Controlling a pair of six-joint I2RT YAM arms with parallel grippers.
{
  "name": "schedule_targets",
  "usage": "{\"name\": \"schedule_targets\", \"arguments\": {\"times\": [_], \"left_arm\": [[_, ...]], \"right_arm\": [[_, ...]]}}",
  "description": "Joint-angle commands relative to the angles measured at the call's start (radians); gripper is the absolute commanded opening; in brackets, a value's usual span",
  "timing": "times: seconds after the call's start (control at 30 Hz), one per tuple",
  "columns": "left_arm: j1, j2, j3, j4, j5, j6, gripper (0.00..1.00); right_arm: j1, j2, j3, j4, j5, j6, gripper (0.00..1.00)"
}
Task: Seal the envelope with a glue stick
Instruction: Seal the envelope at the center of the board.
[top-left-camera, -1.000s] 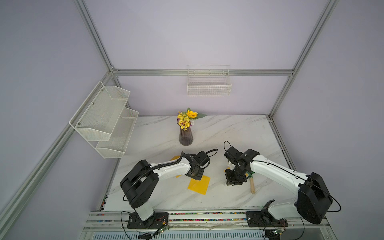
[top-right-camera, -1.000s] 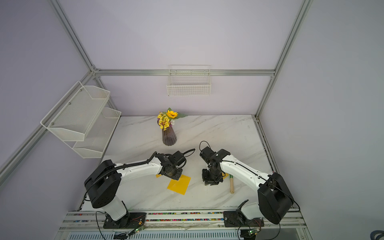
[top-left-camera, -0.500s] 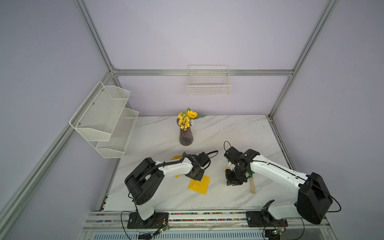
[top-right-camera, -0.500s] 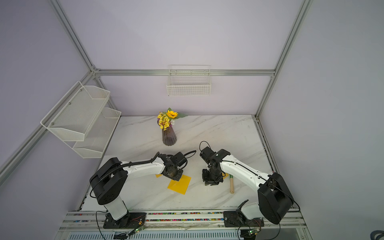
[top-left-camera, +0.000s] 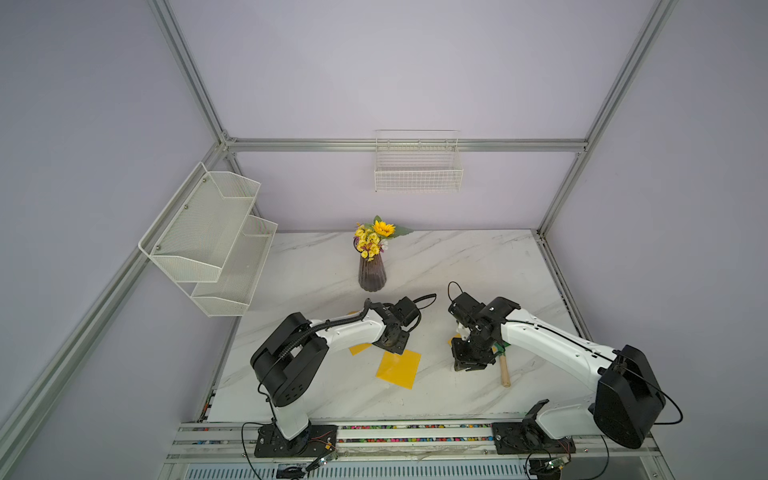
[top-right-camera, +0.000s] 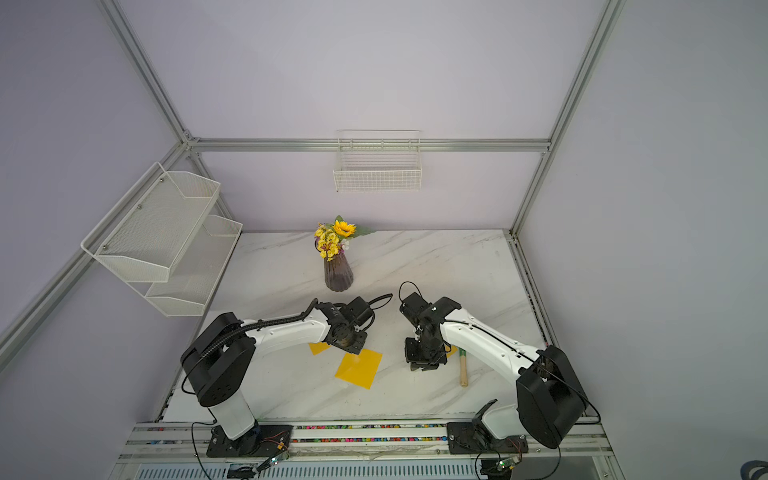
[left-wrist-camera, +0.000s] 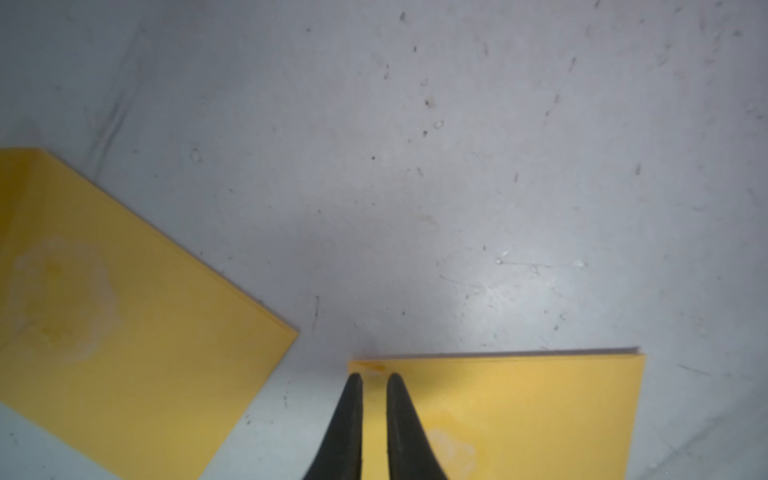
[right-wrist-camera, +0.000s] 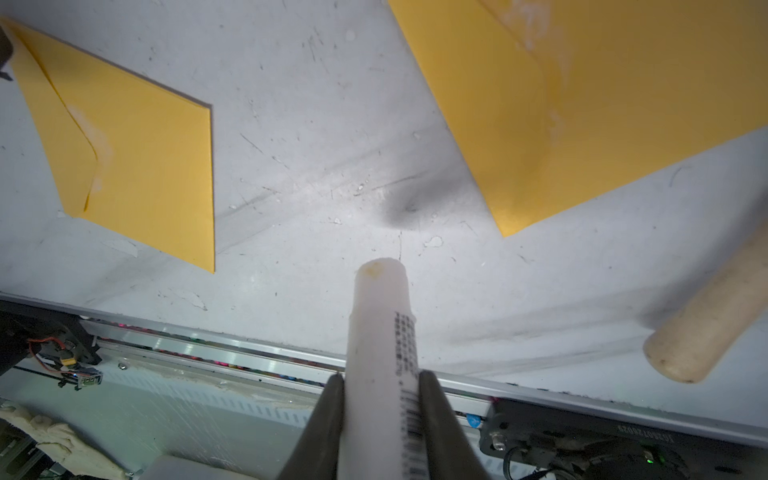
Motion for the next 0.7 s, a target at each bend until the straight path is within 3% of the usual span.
{"name": "schedule_targets", "arguments": {"times": [0.0,0.13,0.33,0.67], "left_arm": [[0.012,0.025,-0.01,0.035,0.009,0.008,0.15],[0.013,0.023,0.002,0.027,0.026,0.009,0.15],[0.009,-0.109,-0.011,-0.014,0.072,-0.009,0.2],[-0.059,-0.216,-0.156,-0.029,0.122,-0.087,0.2]], "right_arm": [[-0.006,-0.021,0.023,-0.022,0.017,0.0,0.0],[-0.005,-0.028,0.022,-0.029,0.02,0.001,0.0],[-0.005,-0.027,0.027,-0.038,0.024,0.003,0.0],[-0.005,-0.063,0.005,-0.039,0.017,0.001,0.0]]}}
